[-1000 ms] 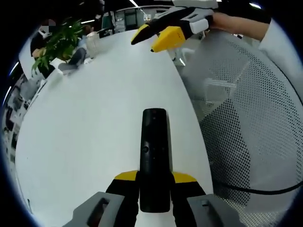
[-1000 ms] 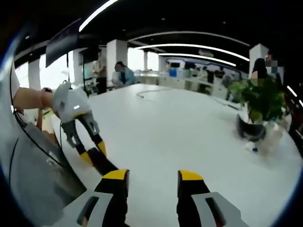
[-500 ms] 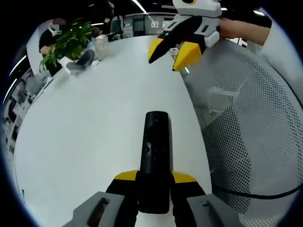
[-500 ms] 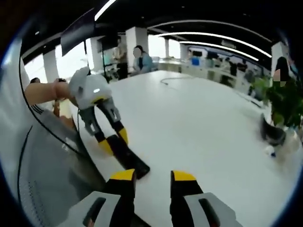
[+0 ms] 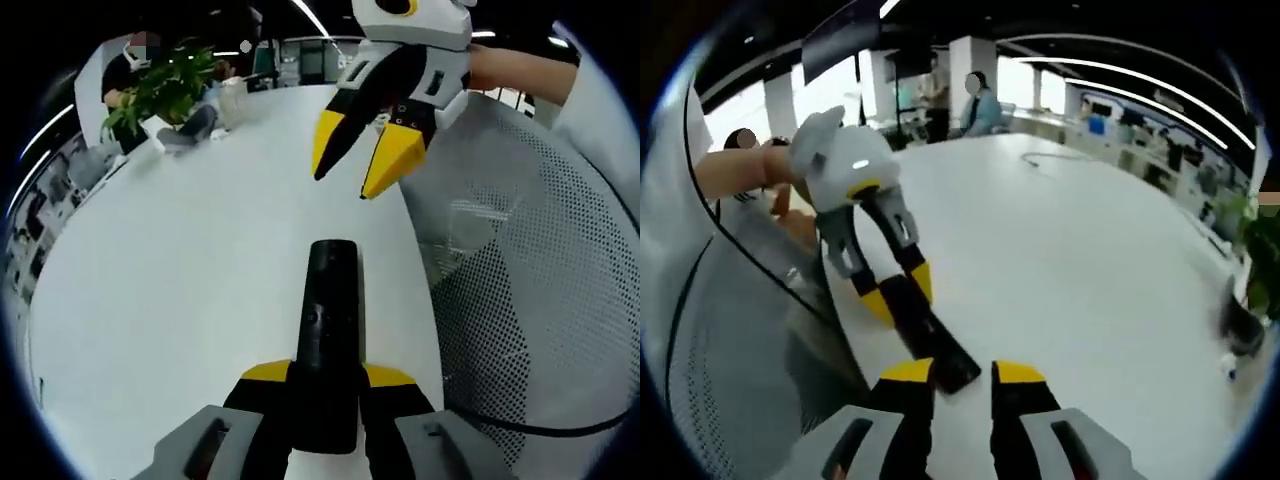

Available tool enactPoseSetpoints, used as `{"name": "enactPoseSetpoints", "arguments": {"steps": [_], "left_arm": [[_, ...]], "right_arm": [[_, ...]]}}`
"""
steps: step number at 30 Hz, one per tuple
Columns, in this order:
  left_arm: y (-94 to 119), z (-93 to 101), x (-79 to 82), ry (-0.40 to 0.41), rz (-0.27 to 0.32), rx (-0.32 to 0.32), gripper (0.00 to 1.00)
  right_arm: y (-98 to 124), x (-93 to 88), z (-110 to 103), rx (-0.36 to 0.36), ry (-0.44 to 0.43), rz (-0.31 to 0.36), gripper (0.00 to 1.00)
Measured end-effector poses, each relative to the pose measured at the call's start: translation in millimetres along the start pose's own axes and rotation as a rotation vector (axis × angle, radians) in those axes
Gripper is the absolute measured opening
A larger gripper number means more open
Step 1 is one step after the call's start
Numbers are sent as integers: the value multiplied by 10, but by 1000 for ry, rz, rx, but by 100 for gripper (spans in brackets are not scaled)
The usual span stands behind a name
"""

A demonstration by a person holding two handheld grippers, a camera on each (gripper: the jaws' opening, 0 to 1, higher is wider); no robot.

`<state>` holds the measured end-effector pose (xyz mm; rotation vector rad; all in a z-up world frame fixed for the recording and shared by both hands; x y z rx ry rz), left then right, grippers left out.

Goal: Press the specified remote control buttons in sequence, fully releasing each button before pressing the next.

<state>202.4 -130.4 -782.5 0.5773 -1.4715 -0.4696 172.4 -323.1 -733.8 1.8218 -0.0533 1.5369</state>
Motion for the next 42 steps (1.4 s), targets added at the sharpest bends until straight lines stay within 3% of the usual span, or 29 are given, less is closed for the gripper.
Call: {"name": "enactPoseSetpoints", "arguments": {"steps": [10, 24, 33, 42], "left_arm": [[10, 56, -14, 18, 18, 21, 25], [31, 131, -42, 5, 38, 6, 25], [42, 150, -61, -15, 43, -32, 25], [46, 150, -83, -9, 69, -23, 25]], "right_arm": [[-100, -61, 13, 61, -1, -50, 13], [-123, -124, -31, 86, 8, -88, 8], [-176, -160, -99, 124, 63, -158, 5], [-203, -154, -68, 136, 92, -188, 3]]}}
Point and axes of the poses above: the point that each gripper's makers call its tool centre point, and the gripper's own axes: y roughly backward along the fingers, z roughly to its right, x roughly out of its top, the point moved 10 cm from there along y, roughly backward along the fingers, and after that the axes turned 15 degrees about z, right-handed, at the moved point
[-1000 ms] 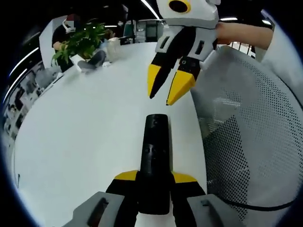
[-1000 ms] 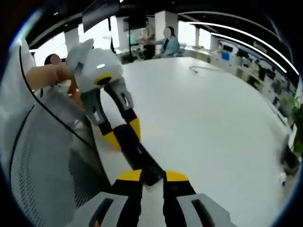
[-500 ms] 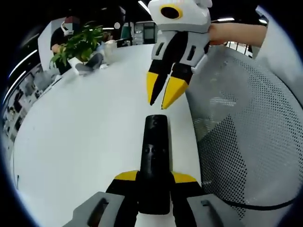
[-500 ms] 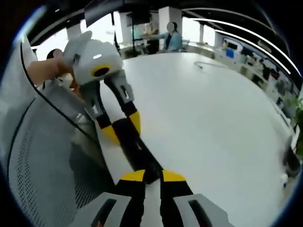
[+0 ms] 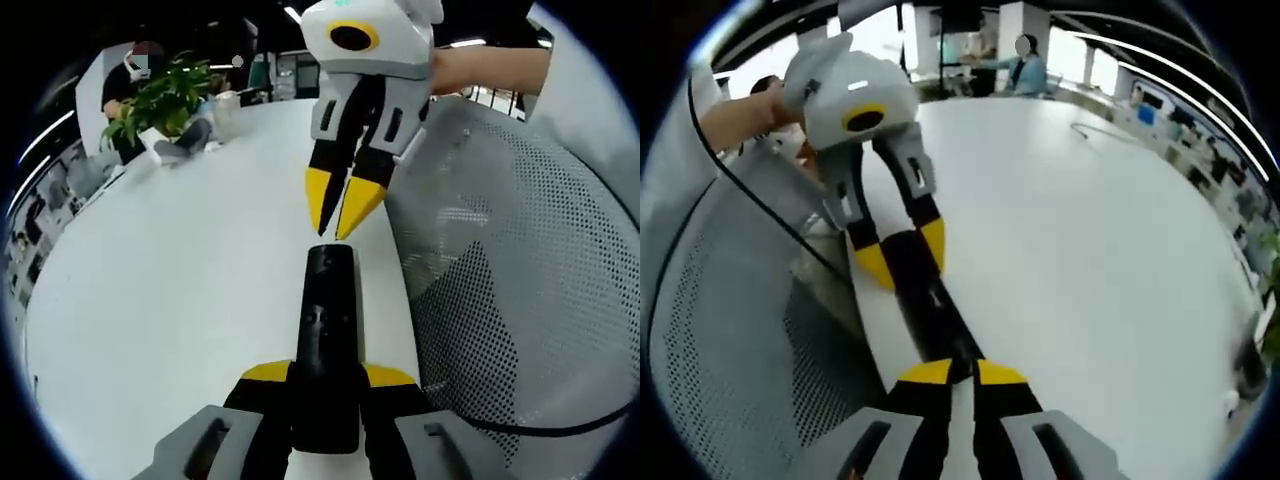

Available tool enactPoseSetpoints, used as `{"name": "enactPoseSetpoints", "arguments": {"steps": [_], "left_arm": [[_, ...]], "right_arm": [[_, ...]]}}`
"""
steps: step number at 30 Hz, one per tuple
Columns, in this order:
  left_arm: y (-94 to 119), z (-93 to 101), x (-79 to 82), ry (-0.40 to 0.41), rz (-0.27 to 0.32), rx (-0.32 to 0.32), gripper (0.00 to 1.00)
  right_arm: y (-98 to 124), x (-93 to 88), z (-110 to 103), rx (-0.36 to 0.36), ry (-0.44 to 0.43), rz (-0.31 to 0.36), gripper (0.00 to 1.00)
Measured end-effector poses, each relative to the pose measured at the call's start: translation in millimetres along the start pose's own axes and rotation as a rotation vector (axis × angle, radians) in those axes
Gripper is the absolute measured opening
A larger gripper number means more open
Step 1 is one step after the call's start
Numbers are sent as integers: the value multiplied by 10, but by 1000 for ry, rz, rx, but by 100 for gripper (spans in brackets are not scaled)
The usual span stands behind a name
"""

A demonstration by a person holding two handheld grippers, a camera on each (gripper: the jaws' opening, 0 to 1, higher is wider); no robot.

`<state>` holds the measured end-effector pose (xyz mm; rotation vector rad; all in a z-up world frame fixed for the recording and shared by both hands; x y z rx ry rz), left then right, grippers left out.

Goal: Press the specified remote control buttons in sequence, fully releasing each button before pressing the next.

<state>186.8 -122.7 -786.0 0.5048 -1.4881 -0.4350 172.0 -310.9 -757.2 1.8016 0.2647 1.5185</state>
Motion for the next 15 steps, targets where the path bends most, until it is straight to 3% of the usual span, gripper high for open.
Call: {"name": "enactPoseSetpoints", "arguments": {"steps": [15], "left_arm": [[-1, -2, -1, 7, 12, 6, 25]], "right_arm": [[-43, 14, -2, 33, 26, -29, 0]]}}
Point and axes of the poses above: the point that each gripper's makers call its tool centre point, and the gripper's own axes: y roughly backward along the fingers, z roughly to its right, x roughly out of its top, the point moved 10 cm from there along y, roughly backward along the fingers, and after that the axes turned 15 degrees about z, right-handed, at the moved point
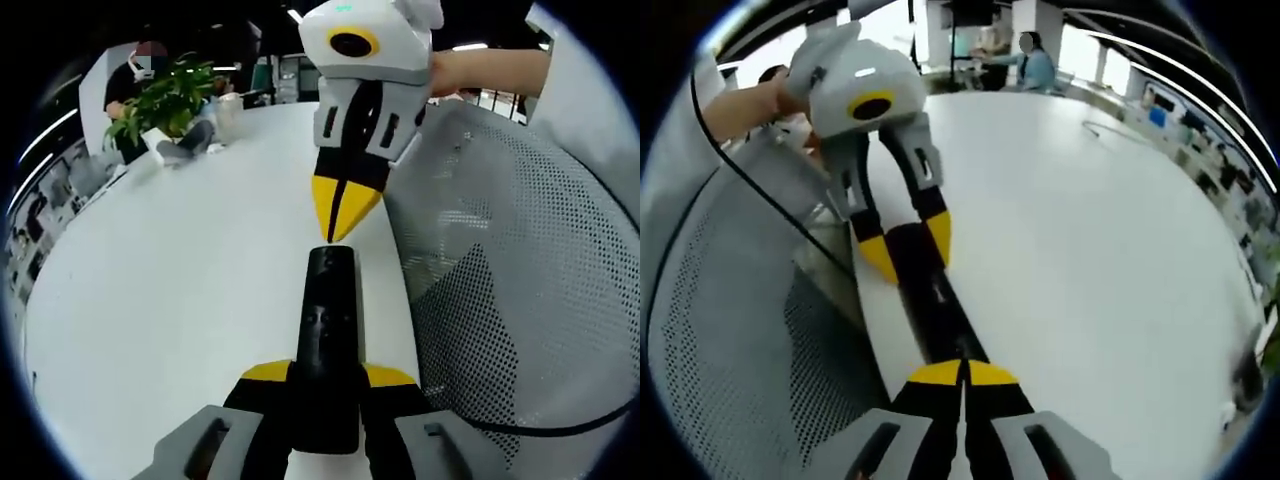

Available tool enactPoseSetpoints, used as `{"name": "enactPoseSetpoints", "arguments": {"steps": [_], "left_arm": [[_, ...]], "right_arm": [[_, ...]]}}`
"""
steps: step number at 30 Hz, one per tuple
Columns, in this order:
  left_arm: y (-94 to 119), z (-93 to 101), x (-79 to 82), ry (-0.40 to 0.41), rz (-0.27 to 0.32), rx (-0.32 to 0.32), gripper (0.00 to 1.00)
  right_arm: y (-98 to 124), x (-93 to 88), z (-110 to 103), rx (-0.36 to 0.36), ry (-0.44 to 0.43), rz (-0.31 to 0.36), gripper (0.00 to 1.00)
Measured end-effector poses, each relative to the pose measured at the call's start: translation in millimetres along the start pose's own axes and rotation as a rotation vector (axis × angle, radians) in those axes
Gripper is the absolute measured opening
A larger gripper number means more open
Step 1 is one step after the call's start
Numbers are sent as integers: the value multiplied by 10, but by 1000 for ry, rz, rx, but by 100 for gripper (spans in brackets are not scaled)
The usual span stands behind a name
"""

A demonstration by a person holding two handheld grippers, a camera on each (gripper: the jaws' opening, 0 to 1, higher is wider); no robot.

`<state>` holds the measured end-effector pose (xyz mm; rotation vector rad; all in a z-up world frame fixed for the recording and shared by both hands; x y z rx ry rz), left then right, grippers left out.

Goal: Press the specified remote control buttons in sequence, fully releasing each button before pressing the next.

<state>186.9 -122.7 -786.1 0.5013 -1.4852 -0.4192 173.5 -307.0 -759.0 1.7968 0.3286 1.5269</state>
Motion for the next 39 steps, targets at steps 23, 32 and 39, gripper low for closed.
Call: {"name": "enactPoseSetpoints", "arguments": {"steps": [23, 32, 39], "left_arm": [[9, 30, -12, 6, 11, 10, 25], [-4, 41, 13, -5, -12, 14, 25], [-26, 87, -23, 25, 43, 47, 31]], "right_arm": [[-101, 25, 12, 64, 119, -91, 0], [-106, 25, 22, 83, 133, -109, 0], [-103, 11, 8, 60, 108, -103, 0]]}}
Point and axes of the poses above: the point that each gripper's makers call its tool centre point, and the gripper's own axes: y roughly backward along the fingers, z roughly to its right, x roughly out of its top, the point moved 10 cm from there along y, roughly backward along the fingers, and after that the axes turned 15 degrees about z, right-handed, at the moved point
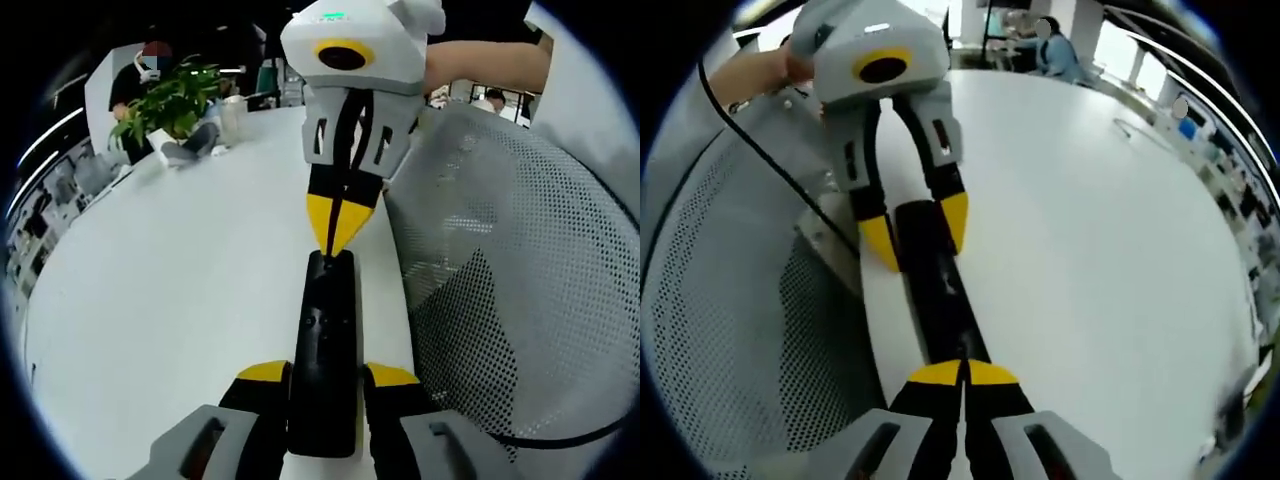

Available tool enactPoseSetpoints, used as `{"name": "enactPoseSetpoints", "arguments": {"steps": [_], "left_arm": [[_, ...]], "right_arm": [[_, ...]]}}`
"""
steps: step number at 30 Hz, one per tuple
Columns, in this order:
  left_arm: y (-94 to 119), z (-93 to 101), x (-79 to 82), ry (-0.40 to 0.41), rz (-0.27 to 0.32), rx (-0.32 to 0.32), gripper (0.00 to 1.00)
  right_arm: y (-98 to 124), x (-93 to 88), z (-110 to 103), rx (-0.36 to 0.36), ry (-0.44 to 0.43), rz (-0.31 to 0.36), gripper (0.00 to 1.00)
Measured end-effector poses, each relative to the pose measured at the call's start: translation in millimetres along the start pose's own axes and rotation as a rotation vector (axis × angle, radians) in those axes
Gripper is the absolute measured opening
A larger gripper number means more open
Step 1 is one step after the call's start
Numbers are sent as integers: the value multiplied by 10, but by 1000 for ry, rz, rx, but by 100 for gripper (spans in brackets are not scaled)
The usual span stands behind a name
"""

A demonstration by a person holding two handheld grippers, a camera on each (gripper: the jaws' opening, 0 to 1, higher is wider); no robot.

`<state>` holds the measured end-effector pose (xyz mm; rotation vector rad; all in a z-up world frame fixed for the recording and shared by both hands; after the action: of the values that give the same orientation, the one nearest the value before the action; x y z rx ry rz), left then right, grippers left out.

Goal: Press the specified remote control buttons in sequence, fully releasing each button before pressing the next.

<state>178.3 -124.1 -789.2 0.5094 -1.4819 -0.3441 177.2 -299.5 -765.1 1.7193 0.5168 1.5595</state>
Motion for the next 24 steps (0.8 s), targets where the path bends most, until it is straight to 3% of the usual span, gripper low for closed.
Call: {"name": "enactPoseSetpoints", "arguments": {"steps": [8, 11, 20, 22, 24], "left_arm": [[-4, 19, 7, 26, 22, 43, 32], [12, -9, 14, 31, 21, 61, 26], [38, 1, -19, 24, 48, 41, 26], [41, 14, -24, -4, 51, -14, 25], [72, 20, -54, -8, 70, -29, 25]], "right_arm": [[4, -9, -11, -20, -17, 11, 0], [7, -24, -25, -42, -40, 29, 0], [12, -57, -85, -119, -99, 77, 0], [21, -66, -103, -123, -99, 81, 0], [25, -70, -120, -103, -85, 85, 0]]}}
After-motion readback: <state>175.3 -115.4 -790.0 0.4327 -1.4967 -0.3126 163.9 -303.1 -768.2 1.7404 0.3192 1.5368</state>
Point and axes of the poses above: the point that each gripper's makers call its tool centre point, and the gripper's own axes: y roughly backward along the fingers, z roughly to its right, x roughly out of its top, the point moved 10 cm from there along y, roughly backward along the fingers, and after that the axes turned 15 degrees about z, right-handed, at the moved point
